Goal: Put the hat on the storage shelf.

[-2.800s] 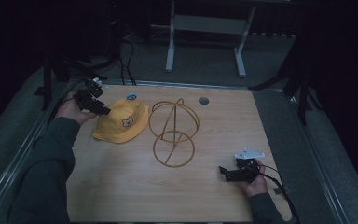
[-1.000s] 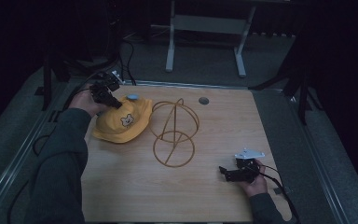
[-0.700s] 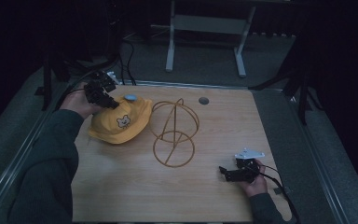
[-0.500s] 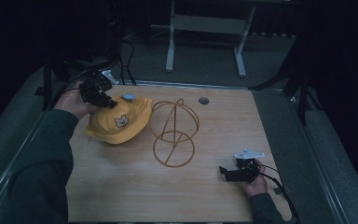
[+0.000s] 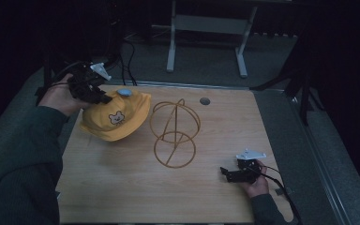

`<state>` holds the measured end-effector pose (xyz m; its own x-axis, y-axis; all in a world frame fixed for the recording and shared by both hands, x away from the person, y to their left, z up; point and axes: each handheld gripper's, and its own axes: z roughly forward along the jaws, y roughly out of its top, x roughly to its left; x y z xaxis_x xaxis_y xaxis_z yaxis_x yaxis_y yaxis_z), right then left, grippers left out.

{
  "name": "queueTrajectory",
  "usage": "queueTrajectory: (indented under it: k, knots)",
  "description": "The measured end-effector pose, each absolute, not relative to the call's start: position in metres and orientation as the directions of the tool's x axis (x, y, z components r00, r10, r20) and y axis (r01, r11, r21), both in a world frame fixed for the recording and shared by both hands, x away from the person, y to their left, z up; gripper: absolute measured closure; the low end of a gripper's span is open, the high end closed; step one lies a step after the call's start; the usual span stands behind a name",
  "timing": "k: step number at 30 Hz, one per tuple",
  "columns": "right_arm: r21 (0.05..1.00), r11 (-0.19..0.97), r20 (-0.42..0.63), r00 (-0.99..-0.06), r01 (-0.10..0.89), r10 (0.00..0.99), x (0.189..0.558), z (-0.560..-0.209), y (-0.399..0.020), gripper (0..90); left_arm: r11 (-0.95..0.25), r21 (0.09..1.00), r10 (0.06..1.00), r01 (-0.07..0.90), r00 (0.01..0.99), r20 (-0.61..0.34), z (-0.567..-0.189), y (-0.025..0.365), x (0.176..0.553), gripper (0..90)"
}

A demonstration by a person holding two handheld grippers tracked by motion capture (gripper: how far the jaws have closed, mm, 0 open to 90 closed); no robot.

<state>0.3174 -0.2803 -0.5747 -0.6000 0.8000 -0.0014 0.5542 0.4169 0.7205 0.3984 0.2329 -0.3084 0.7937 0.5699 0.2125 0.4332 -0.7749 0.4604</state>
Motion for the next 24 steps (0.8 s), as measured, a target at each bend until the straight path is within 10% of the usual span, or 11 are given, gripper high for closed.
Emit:
queueTrajectory:
  k: [24]
  knots:
    - [0.720, 0.418, -0.002, -0.600, 0.554, 0.800, 0.317, -0.575, -0.280, 11.1, -0.787, 0.518, 0.478, 0.335, 0.862, 0.168, -0.258, 0.232, 0.378, 81.4]
